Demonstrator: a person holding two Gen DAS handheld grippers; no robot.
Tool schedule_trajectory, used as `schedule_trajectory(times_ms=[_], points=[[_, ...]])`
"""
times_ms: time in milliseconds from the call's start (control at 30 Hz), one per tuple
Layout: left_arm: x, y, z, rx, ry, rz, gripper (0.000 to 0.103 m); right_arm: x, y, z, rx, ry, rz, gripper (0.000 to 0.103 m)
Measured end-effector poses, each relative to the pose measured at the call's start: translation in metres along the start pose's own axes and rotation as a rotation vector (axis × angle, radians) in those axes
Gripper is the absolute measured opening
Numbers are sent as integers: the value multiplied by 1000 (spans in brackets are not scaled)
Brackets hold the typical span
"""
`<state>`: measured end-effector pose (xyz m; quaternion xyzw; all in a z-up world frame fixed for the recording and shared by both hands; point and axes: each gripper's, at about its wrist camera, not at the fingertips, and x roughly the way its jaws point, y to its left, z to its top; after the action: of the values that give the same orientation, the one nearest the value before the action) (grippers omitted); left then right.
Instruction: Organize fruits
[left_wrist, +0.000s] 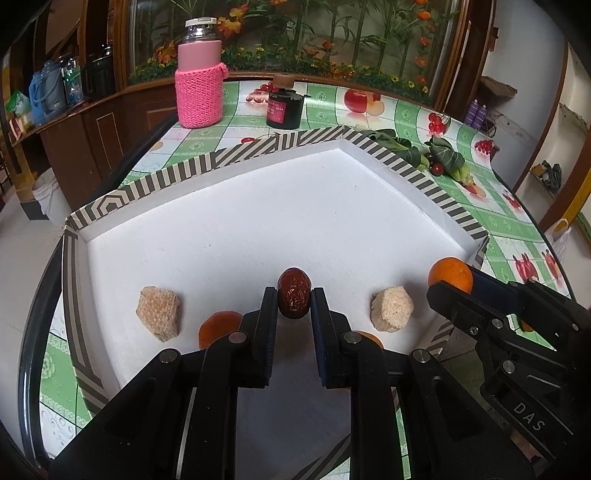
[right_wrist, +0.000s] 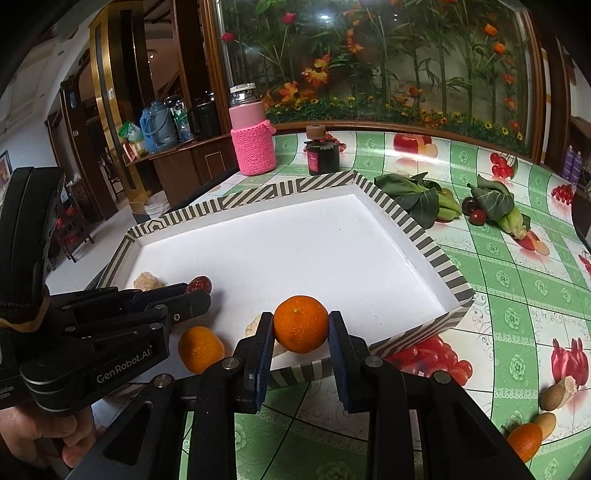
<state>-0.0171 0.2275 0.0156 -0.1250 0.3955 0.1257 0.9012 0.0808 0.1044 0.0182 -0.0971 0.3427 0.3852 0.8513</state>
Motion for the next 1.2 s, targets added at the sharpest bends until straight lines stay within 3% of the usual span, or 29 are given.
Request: schedule_trajectory(times_ms=[667,833,900,1033,1200], points=[[2,1,1,-4,2,25,18,-2,-4,0,37,-9,31,30],[2,1,1,-9,0,29,18,-10,-5,2,51,-47,39,32],[2,1,1,-12,-2,26,22,-16,-7,4,59,-72,38,32],[-2,0,2,-13,-26,2,49,-33,-17,7,71,-125,31,32],[-3,1,3,-22,-32,7,51,-77,-53,-2,42,-215,2,32]])
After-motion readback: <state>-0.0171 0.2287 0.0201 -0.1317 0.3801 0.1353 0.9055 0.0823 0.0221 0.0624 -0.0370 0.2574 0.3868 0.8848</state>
